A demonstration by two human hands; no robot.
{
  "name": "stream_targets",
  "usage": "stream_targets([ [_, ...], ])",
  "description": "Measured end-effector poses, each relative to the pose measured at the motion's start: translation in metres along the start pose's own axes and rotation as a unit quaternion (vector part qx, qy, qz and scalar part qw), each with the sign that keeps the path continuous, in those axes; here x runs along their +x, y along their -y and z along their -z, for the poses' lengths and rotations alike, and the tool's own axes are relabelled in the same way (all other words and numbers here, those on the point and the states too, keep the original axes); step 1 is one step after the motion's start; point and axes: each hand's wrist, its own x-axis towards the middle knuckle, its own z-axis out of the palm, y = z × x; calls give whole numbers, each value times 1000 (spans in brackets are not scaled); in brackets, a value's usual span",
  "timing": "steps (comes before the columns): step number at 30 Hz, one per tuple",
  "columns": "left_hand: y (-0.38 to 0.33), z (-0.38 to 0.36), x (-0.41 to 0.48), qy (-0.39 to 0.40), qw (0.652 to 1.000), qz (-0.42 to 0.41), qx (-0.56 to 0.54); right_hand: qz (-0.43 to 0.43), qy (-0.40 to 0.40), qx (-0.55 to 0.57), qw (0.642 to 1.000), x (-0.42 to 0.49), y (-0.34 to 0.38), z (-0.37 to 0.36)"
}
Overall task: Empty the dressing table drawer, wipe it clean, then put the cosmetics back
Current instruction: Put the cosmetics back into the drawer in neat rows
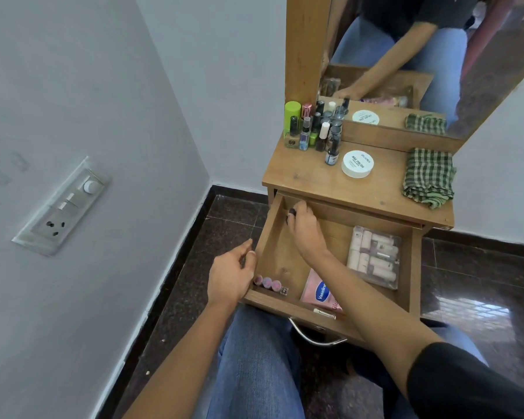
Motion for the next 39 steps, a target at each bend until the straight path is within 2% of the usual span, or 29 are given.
stream_targets([
  [6, 0, 1, 1, 0, 1000, -9, -3, -52, -6, 78, 996, 5, -19, -22],
  [12, -1, 0, 1, -1, 1000, -10, -1, -137, -55, 144, 978, 16, -15, -37],
  [16, -1, 1, 2, -2, 1000, -13, 3, -200, -83, 151, 964, 21, -8, -44],
  [21, -3, 1, 0, 3, 1000, -8, 1, -207, -74, 149, 964, 20, -10, -43],
  [25, -4, 2, -1, 8, 1000, -4, 0, -158, -67, 148, 974, 7, -13, -24],
  [28, -3, 2, -1, 8, 1000, -6, 1, -46, -73, 91, 992, -11, -10, 1],
  [30, -3, 1, 0, 8, 1000, -7, 4, 57, -121, 38, 990, -12, -1, 25],
  [33, -5, 2, -1, 8, 1000, -6, 5, 174, -244, -26, 954, 18, 21, 68],
  [36, -6, 2, -1, 5, 1000, -5, 0, 156, -290, -88, 940, 66, 37, 104],
  [39, -5, 1, -1, 4, 1000, -4, -1, 93, -256, -152, 950, 101, 43, 122],
])
